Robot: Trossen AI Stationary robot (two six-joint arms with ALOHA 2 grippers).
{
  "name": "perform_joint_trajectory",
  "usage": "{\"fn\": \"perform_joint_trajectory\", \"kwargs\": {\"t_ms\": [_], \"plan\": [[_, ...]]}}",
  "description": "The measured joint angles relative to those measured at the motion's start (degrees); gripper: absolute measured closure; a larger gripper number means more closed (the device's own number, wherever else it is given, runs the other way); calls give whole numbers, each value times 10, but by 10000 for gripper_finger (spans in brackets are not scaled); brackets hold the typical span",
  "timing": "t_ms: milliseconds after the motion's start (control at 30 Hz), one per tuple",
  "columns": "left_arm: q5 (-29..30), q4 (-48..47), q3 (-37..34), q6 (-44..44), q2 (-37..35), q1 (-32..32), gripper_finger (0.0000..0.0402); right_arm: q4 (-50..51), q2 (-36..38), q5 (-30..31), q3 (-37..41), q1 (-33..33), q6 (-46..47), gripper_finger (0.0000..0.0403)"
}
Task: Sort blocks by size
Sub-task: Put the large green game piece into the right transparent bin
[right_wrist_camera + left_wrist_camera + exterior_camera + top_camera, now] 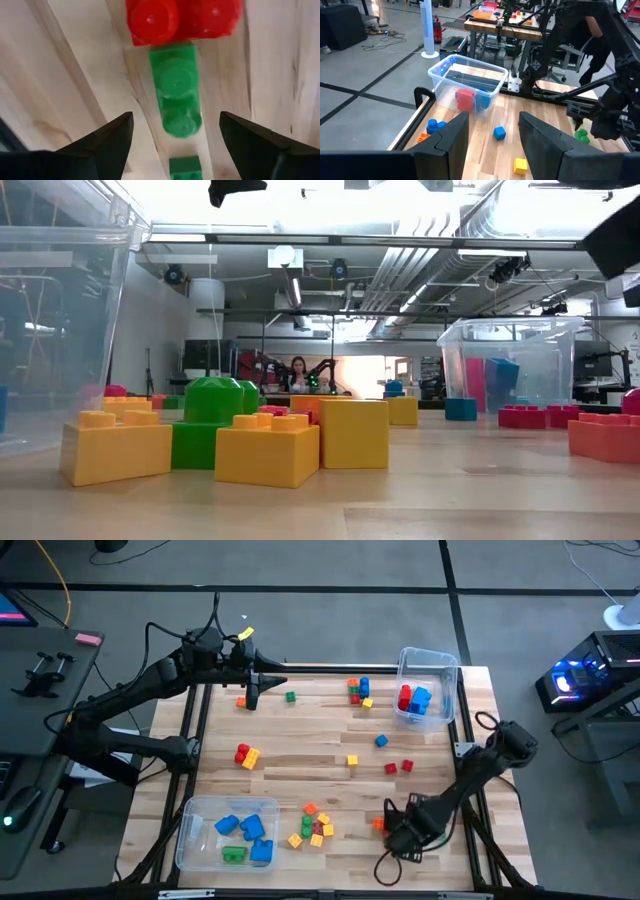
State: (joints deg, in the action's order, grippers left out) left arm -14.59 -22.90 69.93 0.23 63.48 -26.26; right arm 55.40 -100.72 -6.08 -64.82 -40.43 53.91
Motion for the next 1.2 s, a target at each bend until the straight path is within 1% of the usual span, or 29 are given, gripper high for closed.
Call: {"fn": "perform_joint_trajectory", "kwargs": {"t_ms": [333, 433, 500, 567, 633, 733, 767, 867, 1000, 1067, 1200], "plan": [[0, -1, 0, 0, 0, 0, 241, -57, -61, -1, 0, -9, 0, 110], [0, -1, 0, 0, 0, 0, 241, -56, -67, -6, -2, -8, 1, 120], [0, -1, 0, 0, 0, 0, 241, -45, -66, -6, -3, -6, 1, 140], [0, -1, 0, 0, 0, 0, 241, -19, -65, -7, -8, -4, -1, 173], [0, -1, 0, 4, 0, 0, 241, 27, -57, 1, -10, -1, -13, 216], [0, -1, 0, 4, 0, 0, 241, 62, -28, 14, -15, 1, -37, 284], [0, -1, 0, 4, 0, 0, 241, 85, -15, 24, -15, 3, -42, 294], [0, -2, 0, 4, 0, 0, 241, 170, 36, 63, -14, 14, -44, 294], [0, -2, 0, 5, 0, 0, 241, 289, 132, 149, -14, 59, 27, 294], [0, -2, 0, 5, 0, 0, 241, 314, 190, 208, -14, 98, 85, 294], [0, -2, 0, 4, 0, 0, 241, 321, 302, 358, -14, 196, 193, 293]]}}
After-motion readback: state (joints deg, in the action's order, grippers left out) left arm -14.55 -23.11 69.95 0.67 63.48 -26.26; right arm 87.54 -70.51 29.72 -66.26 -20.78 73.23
